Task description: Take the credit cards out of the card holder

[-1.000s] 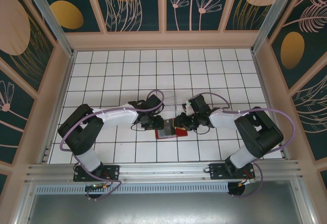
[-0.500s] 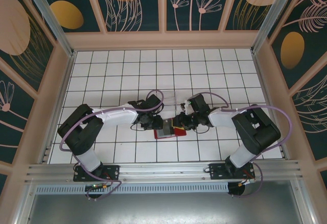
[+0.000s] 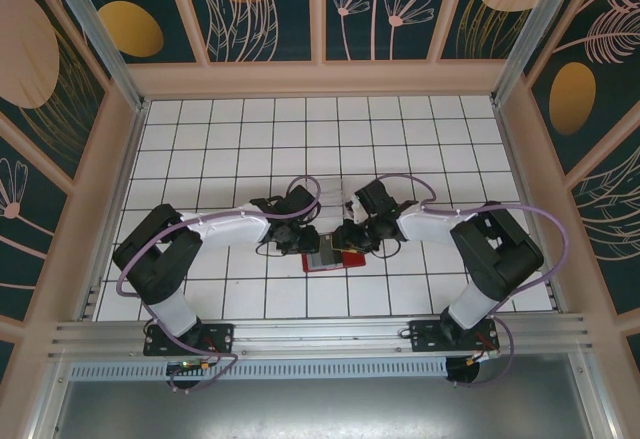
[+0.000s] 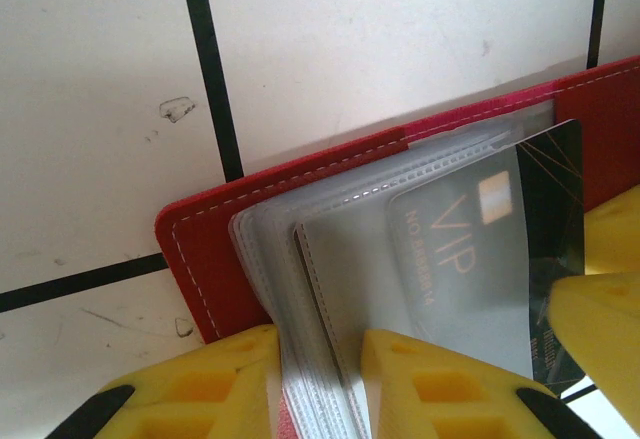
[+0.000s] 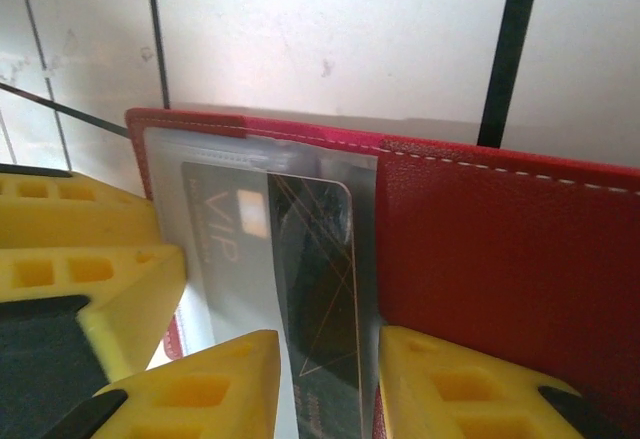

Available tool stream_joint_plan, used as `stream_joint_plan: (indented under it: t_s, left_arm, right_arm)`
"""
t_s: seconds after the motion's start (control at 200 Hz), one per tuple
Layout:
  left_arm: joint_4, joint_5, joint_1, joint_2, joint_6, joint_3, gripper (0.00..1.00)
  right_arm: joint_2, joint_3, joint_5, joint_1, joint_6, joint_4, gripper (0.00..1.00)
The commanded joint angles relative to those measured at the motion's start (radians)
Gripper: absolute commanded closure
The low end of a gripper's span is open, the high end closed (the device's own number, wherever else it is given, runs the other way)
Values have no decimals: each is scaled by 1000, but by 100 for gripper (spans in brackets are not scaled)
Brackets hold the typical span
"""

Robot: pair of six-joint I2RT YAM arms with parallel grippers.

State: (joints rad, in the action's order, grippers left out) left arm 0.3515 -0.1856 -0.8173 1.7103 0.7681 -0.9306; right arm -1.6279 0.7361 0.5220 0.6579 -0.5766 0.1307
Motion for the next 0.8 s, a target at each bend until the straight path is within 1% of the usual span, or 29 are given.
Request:
stream_joint_plan:
  t_s: [0.0,0.185,0.35,0.495,0.655,0.796]
  left_arm:
    - [48,21,-6,71,5,72,72]
    - [28,17,-8,69,9,90,72]
    - [20,14,-6,73,8,96,72]
    - [21,15,-6,74,7,93,72]
    - [24,19,-6,72,8,92,72]
    - [27,20,-7,67,12,91,72]
  right_arm:
    - [-29,17,-27,17,11,52,67]
    - [-1,-15,-3,14,-21,-10,70]
    - [17,-62,43,1,-52,-102,75]
    - [27,-99,54,-17,-66,-143,78]
    - [34,-142,95,-29,-90,-217,82]
    - [50,-161,89,-34,-92,-232,85]
